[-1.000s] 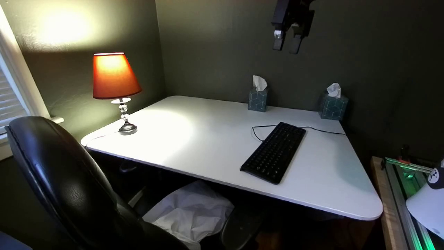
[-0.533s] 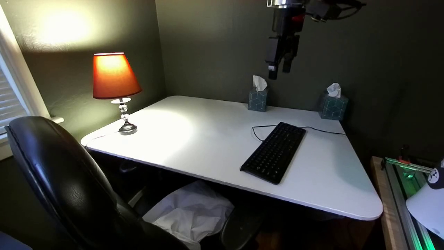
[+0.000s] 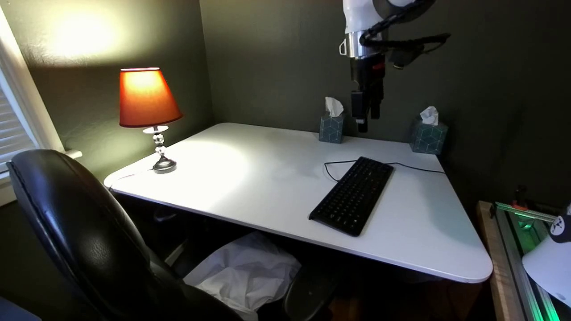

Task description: Press a key on the keyboard.

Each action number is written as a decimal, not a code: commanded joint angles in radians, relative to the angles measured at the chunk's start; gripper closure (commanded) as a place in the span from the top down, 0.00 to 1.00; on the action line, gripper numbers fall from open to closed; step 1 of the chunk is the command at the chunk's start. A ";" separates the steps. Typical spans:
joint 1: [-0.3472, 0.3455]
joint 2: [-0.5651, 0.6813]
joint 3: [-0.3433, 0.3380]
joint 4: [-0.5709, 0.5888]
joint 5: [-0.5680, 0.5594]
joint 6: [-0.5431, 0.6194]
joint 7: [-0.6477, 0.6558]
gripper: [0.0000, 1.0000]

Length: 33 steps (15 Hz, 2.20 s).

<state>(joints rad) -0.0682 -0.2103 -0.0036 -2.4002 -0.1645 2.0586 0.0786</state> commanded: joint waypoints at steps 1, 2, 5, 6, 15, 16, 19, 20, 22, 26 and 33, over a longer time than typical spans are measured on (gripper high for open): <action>-0.018 0.083 -0.033 -0.002 -0.039 0.008 -0.027 1.00; -0.022 0.102 -0.042 -0.002 -0.045 0.005 -0.033 1.00; -0.016 0.097 -0.045 -0.001 -0.025 -0.002 -0.025 1.00; -0.017 0.104 -0.046 0.000 -0.026 -0.002 -0.025 1.00; -0.024 0.237 -0.066 0.057 -0.008 -0.020 -0.078 0.74; -0.024 0.258 -0.069 0.062 -0.004 -0.020 -0.089 0.68; -0.024 0.318 -0.073 0.075 0.012 -0.024 -0.125 0.42; -0.024 0.337 -0.073 0.080 0.014 -0.025 -0.135 0.35; -0.026 0.370 -0.073 0.089 0.015 -0.020 -0.163 0.19; -0.034 0.429 -0.073 0.109 0.020 -0.011 -0.203 0.00; -0.047 0.494 -0.074 0.136 0.027 0.002 -0.241 0.00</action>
<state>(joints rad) -0.1052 0.2496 -0.0758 -2.2877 -0.1655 2.0563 -0.1238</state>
